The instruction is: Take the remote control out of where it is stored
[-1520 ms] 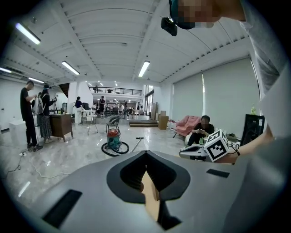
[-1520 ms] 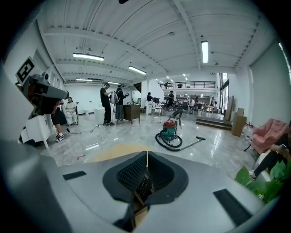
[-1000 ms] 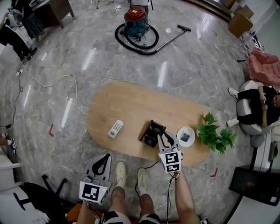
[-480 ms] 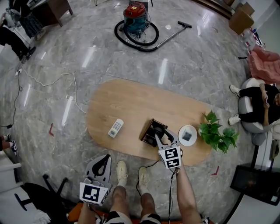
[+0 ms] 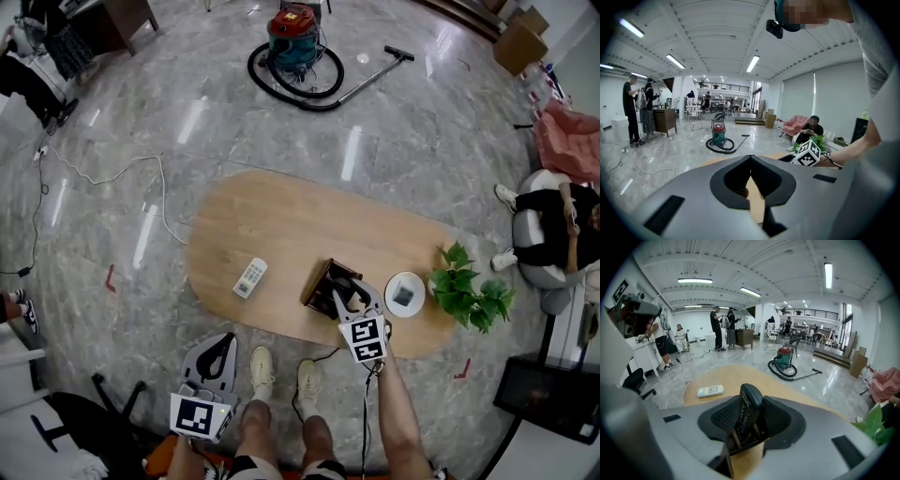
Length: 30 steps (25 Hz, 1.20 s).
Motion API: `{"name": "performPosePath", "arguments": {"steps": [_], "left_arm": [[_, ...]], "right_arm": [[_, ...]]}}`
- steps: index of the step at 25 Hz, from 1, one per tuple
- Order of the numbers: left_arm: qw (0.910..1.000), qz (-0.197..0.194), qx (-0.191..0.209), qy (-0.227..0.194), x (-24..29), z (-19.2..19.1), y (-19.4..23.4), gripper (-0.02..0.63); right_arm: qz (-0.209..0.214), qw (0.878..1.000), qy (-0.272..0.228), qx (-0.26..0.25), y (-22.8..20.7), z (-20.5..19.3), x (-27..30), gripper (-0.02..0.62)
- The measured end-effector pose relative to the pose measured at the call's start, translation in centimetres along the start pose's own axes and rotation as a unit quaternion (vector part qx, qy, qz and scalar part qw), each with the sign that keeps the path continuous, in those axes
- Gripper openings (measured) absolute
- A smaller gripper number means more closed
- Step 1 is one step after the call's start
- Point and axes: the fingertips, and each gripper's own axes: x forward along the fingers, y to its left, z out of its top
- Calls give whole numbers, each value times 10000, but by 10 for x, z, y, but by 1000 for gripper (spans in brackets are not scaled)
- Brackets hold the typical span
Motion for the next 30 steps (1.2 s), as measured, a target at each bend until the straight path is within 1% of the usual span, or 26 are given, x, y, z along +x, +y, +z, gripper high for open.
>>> {"name": "performPosePath", "arguments": {"steps": [2, 3, 13, 19, 25, 30], "left_arm": [[10000, 14, -1, 9, 1, 0, 1, 6], [10000, 14, -3, 6, 2, 0, 1, 6], [10000, 41, -8, -39, -1, 4, 1, 6], [9999, 48, 12, -97, -4, 10, -4, 6], [9999, 82, 27, -146, -9, 19, -4, 6], [9996, 141, 49, -258, -18, 34, -2, 6]], "right_arm": [[40, 10000, 11, -65, 0, 0, 2, 159], [48, 10000, 19, -82, -1, 0, 2, 147], [145, 9999, 72, -32, 3, 1, -2, 129], [160, 9996, 13, -239, 9, 4, -10, 103], [144, 9995, -52, -291, 7, 16, -19, 100], [169, 9991, -87, -379, 7, 30, -28, 100]]}}
